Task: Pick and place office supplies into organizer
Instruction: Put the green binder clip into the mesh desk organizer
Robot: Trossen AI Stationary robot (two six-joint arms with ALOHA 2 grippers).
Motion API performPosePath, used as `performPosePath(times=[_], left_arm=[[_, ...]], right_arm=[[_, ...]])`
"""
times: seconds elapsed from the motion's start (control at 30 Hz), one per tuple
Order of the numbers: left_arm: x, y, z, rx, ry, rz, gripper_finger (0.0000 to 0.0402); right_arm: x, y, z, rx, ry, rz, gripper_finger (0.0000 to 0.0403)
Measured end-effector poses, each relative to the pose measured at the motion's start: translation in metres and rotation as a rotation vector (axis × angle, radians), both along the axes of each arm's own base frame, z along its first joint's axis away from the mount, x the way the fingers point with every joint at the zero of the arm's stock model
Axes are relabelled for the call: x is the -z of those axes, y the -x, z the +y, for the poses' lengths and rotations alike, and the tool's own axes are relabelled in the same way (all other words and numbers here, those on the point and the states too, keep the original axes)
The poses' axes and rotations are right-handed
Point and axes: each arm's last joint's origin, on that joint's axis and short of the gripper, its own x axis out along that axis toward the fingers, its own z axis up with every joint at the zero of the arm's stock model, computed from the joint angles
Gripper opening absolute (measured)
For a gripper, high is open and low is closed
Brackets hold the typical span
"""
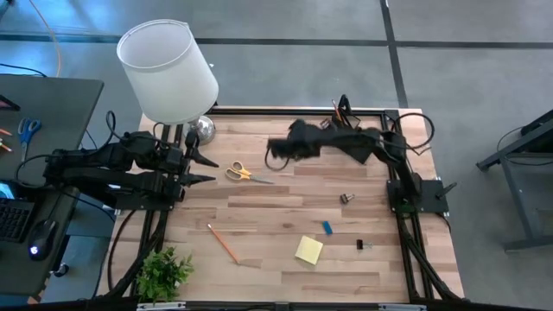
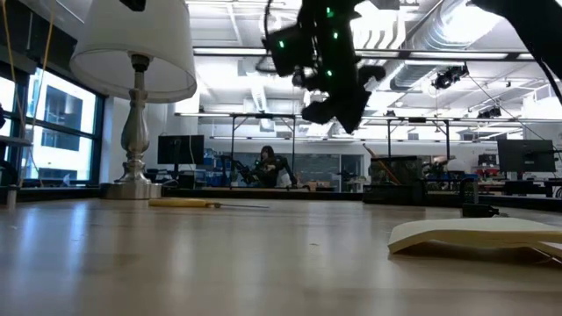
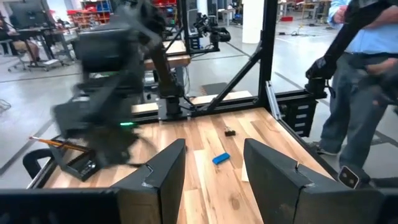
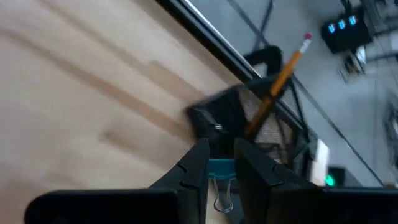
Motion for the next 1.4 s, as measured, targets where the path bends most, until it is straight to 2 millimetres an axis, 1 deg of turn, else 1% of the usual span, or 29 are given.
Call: performPosePath(times=[0.13,0.23,0.33,0.57,0.77,0.97,1.1,1.4], left_arm=[[0.001,0.000,0.000,0.003,0.001,0.009,0.0154],[0.002,0.000,0.000,0.003,0.003,0.023,0.0154],[0.002,0.000,0.000,0.003,0.003,0.024,0.0154],[0.003,0.000,0.000,0.003,0.004,0.030,0.0154],[0.003,0.000,0.000,0.003,0.005,0.030,0.0154],[0.003,0.000,0.000,0.003,0.005,0.030,0.0154],[0.003,0.000,0.000,0.004,0.005,0.030,0.0154],[0.003,0.001,0.000,0.004,0.005,0.031,0.0154]], right_arm=[[0.001,0.010,-0.033,0.076,-0.070,0.012,0.0049],[0.002,0.014,-0.047,0.112,-0.128,-0.005,0.0051],[0.003,0.016,-0.057,0.127,-0.172,-0.027,0.0052],[0.003,0.022,-0.069,0.116,-0.190,0.014,0.0052],[0.003,0.031,-0.087,0.129,-0.212,0.037,0.0053],[0.005,0.038,-0.099,0.125,-0.312,0.034,0.0053],[0.004,0.039,-0.101,0.128,-0.309,0.037,0.0053],[0.003,0.040,-0.102,0.077,-0.269,0.099,0.0053]])
